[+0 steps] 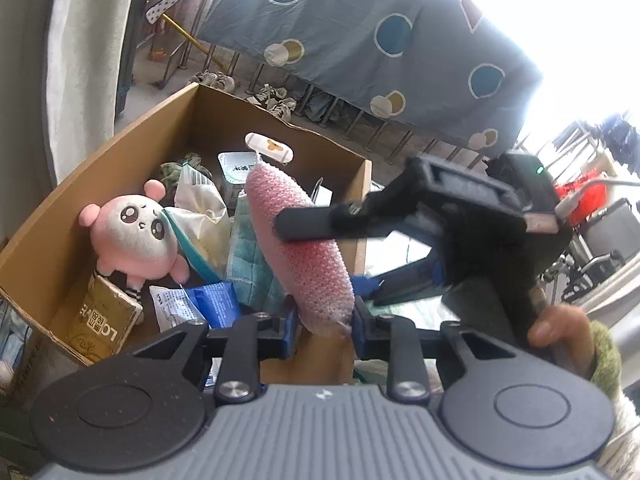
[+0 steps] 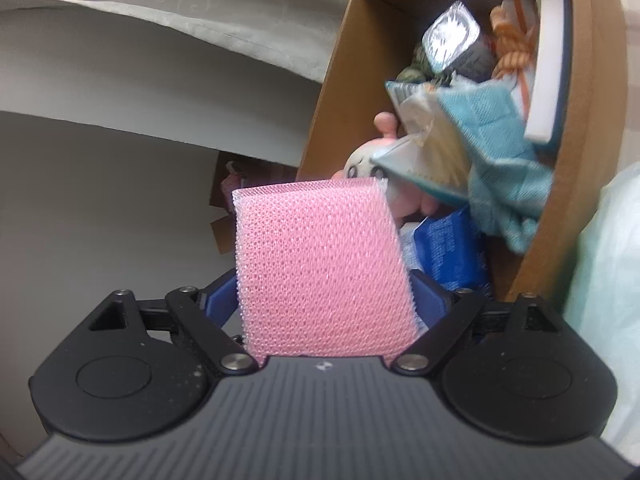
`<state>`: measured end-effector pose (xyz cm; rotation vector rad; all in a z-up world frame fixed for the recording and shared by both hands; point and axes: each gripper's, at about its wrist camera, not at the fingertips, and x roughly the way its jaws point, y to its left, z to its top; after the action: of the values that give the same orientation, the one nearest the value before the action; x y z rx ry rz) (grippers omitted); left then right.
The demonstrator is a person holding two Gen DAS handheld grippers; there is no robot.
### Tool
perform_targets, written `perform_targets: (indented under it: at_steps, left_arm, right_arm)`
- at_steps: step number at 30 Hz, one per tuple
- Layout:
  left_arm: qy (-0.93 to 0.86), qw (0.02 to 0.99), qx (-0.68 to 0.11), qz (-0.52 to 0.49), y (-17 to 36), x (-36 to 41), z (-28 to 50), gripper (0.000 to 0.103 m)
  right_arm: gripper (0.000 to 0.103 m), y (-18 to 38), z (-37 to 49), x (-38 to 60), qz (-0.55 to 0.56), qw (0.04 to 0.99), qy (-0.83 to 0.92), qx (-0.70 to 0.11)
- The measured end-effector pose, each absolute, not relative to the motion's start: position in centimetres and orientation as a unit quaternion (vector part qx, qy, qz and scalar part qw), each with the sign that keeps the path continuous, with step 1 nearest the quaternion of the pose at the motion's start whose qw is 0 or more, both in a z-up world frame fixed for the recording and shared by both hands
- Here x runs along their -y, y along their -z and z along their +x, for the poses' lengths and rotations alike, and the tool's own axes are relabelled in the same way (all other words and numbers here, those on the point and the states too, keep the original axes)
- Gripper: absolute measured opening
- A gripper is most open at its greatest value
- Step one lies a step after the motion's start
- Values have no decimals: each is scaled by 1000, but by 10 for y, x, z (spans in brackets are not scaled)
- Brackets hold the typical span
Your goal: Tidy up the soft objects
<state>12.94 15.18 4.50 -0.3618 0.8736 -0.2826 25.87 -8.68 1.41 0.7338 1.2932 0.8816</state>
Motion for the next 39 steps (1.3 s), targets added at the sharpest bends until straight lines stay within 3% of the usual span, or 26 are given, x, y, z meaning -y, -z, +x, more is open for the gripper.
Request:
perform_targets:
  at_steps: [11,27,29,33,39]
  left_arm:
    - [162,857,-479,-106,-18,-140,156,28]
    - [208,779,-592,24,27,-113,184,31]
    - [201,781,-591,22,26,-111,183,35]
    - [174,802,-570,21,14,-114,176,60]
    - [146,835,-531,-7,-16,-130,152,79]
  right_arm:
    - [93,-45,264,149,338,706,-373,-498]
    - [94,-37,256,161,348,693,-380,-504]
    - [95,-37,253,162,346,696,-380,-502]
    - [97,-41,246,169,344,699,-381,-499]
    - [101,-63,222,186,316,729,-388,-466]
